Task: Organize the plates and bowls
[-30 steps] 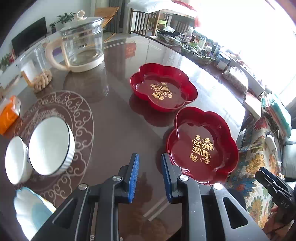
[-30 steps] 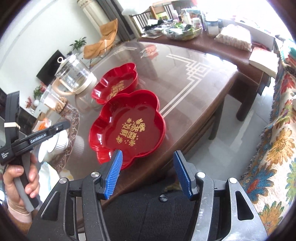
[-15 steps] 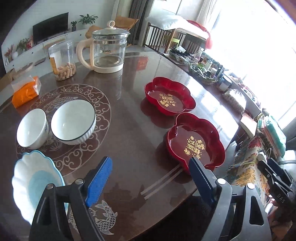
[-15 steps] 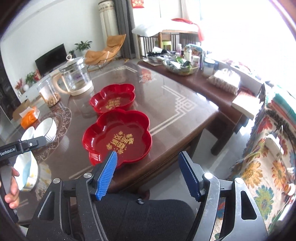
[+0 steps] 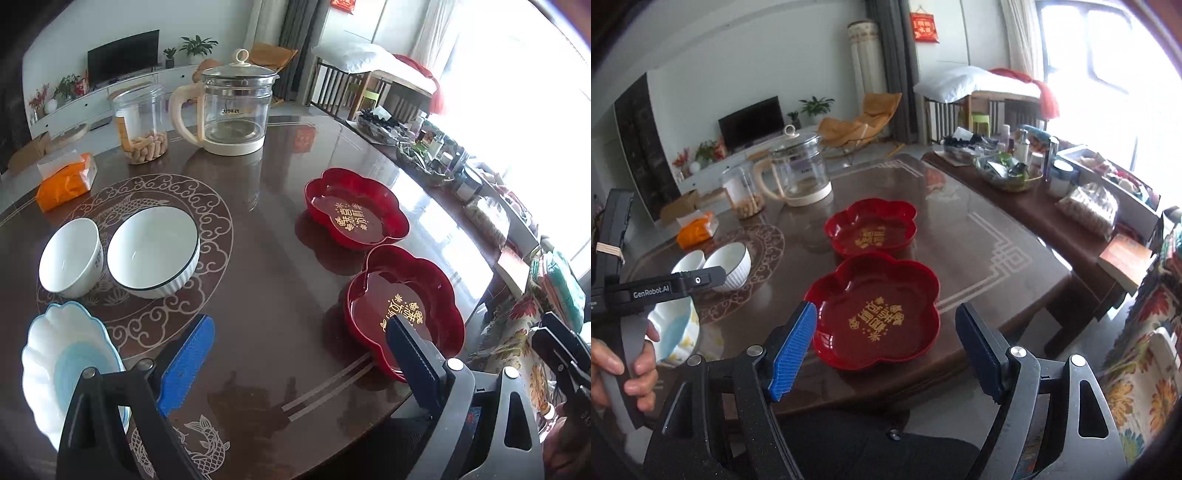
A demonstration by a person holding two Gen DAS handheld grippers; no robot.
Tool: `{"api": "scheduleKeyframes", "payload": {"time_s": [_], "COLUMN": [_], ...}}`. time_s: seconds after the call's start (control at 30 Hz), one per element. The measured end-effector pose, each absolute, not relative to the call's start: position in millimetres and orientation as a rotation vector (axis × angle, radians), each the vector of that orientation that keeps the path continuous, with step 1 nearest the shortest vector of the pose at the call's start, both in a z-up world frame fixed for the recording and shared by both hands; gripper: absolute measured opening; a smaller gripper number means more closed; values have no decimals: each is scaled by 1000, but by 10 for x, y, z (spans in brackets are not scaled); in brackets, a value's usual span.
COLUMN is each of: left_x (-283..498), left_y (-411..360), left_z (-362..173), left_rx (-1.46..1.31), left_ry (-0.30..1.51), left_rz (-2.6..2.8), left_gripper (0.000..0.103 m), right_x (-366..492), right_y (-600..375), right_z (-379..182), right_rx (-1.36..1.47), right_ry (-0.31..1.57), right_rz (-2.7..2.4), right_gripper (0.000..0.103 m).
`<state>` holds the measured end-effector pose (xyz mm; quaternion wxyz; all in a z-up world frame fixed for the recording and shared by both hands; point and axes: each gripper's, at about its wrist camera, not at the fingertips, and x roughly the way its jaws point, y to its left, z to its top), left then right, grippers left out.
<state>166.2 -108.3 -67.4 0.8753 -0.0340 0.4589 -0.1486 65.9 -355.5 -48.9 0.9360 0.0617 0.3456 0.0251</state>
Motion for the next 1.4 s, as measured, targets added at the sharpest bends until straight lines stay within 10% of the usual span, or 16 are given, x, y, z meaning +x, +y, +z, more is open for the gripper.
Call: {"api": "scheduleKeyframes", "payload": {"time_s": [0.63,1.07,1.17,1.23,1.4], "left_x": [3770,4287,4267,4240,4149], "left_y": [-1872,-1938,-1998,-2039,-1982], "left_z": [-1191,-1725,-1783,-1749,-1413], "left_rx": [152,99,74,75,46], "left_ry": [1193,1288,1295,1283,1206], "left_rz": [-296,-251,-305,-314,-349], "left_gripper": [93,54,24,11,11], "right_x": [2515,3387,3430,3462,3393], "right_y": [-4294,-4288,-4197,-4184,-4197], "right_z": [-914,-1659,-1711,-1773,-1565], "right_rx": [442,443,415,431,446], "right_ry": [1035,1202,1223,1244,1165], "right_rz": [24,-8,18,29,24], "right_gripper": [81,79,53,12,11]}}
